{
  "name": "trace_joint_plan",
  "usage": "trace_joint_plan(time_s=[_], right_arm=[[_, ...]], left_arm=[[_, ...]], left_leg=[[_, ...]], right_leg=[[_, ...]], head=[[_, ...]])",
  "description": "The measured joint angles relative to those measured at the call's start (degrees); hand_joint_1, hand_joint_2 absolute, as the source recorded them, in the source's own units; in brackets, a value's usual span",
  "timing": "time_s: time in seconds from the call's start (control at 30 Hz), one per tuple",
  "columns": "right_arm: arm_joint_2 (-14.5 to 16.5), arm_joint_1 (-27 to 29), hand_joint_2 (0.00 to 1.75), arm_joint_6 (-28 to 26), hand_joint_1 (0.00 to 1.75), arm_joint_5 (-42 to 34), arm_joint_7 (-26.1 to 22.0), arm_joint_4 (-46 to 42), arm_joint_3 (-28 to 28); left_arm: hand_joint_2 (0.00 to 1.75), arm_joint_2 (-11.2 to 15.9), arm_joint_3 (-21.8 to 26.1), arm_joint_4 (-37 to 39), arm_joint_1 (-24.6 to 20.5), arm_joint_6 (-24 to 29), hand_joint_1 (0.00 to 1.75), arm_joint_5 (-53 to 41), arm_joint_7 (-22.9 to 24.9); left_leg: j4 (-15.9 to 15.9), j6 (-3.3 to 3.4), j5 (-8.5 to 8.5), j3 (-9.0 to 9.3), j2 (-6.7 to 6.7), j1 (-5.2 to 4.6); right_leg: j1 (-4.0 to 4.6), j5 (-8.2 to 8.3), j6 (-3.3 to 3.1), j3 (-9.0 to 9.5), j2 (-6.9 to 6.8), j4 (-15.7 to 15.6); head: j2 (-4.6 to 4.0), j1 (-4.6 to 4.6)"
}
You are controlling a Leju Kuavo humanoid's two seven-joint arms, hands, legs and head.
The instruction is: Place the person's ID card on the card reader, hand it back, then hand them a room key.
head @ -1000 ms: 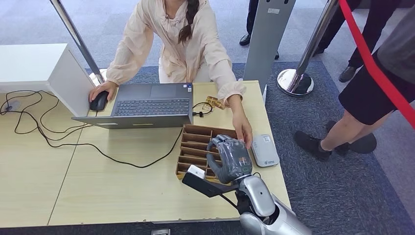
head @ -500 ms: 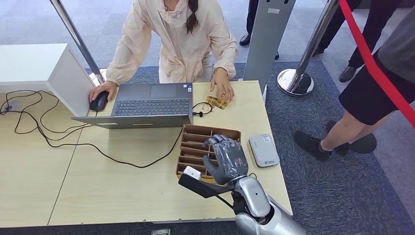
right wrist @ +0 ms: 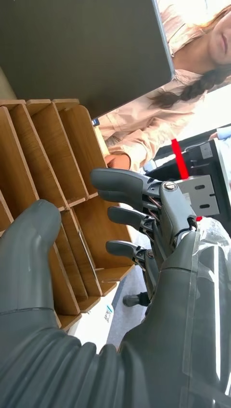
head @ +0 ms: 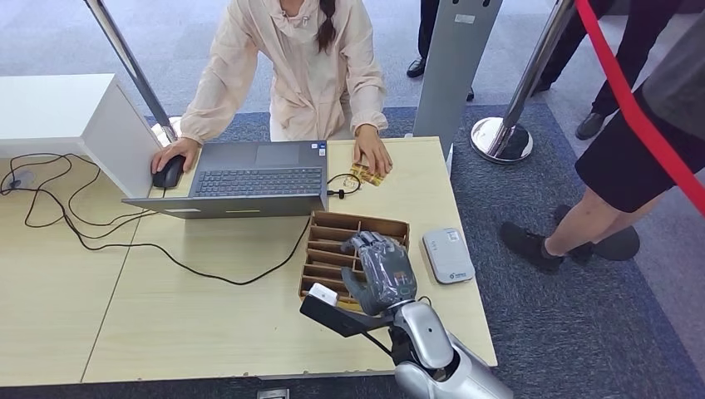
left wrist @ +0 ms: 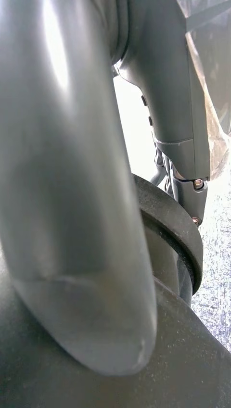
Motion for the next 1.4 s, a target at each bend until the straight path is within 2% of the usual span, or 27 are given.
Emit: trace_joint_plan(time_s=[0.63,1.2,1.4], right_arm=[[1.3,-0.7,1.75,-4.7,0.81,3.6,0.7,4.3,-0.1],[1.0,-0.7,1.75,-4.5,0.93,6.3,2.4,5.1,-0.7],[0.9,-0.7,1.75,-5.0,1.0,13.7,5.0,5.1,-0.7]], left_arm=[[0.0,0.0,0.0,0.0,0.0,-0.3,0.0,0.0,0.1],[0.0,0.0,0.0,0.0,0.0,-0.3,0.0,0.0,0.2],[0.0,0.0,0.0,0.0,0.0,-0.4,0.0,0.0,0.4]], left_leg=[[0.0,0.0,0.0,0.01,0.0,0.0],[0.0,0.0,0.01,0.02,0.0,0.0],[0.0,0.0,0.0,0.02,0.0,0.0]], right_leg=[[0.0,0.0,0.0,0.0,0.0,0.0],[0.0,0.0,0.0,0.0,0.0,0.0],[0.0,0.0,0.0,0.0,0.0,0.0]], head=[[-0.01,0.0],[0.0,-0.01],[0.0,0.0]])
